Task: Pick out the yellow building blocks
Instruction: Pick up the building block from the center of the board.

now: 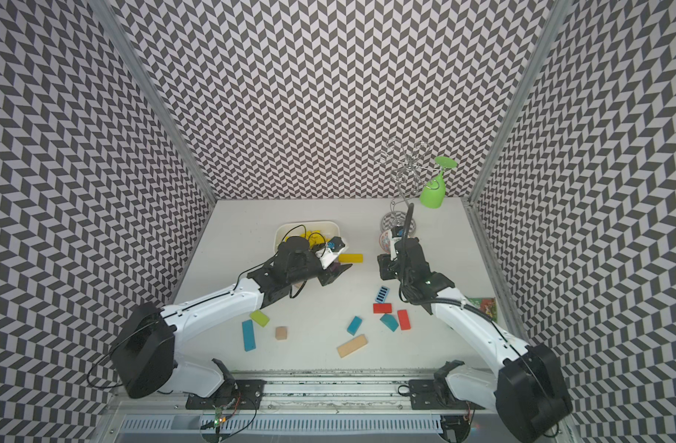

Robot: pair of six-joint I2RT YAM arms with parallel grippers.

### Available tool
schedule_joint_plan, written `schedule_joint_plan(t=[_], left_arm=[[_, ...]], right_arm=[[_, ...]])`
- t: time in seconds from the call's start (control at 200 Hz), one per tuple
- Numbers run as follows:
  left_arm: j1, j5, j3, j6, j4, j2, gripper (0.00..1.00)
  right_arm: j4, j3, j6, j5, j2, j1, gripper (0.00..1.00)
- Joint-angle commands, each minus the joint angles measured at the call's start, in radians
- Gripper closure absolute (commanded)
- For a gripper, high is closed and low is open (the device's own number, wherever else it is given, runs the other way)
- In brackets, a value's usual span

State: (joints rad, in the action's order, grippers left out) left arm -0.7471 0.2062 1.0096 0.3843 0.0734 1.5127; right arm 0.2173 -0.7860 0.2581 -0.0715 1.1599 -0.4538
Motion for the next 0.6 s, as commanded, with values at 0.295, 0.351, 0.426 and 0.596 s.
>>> schedule_joint_plan(t=[0.295,0.351,0.426,0.596], left_arm=[[0.019,-0.052,0.444,0.455,-0.390,0.429,0.40],[0.030,-0.037,0.516,0.459,-0.439,0.495,0.40],[0.040,-0.027,0.607,0.467,-0.507,0.580,0.40],[0.054,-0.019,0.761,0.473,-0.613,0.727,0.40]], right_arm=[[-0.023,0.092,-0.014,-0.078,-0.241,0.010,0.51],[-0.017,0.089,-0.025,-0.079,-0.247,0.010,0.51],[-0.007,0.076,-0.038,-0.079,-0.244,0.010,0.51],[0.007,0.052,-0.065,-0.073,-0.223,0.011,0.50]])
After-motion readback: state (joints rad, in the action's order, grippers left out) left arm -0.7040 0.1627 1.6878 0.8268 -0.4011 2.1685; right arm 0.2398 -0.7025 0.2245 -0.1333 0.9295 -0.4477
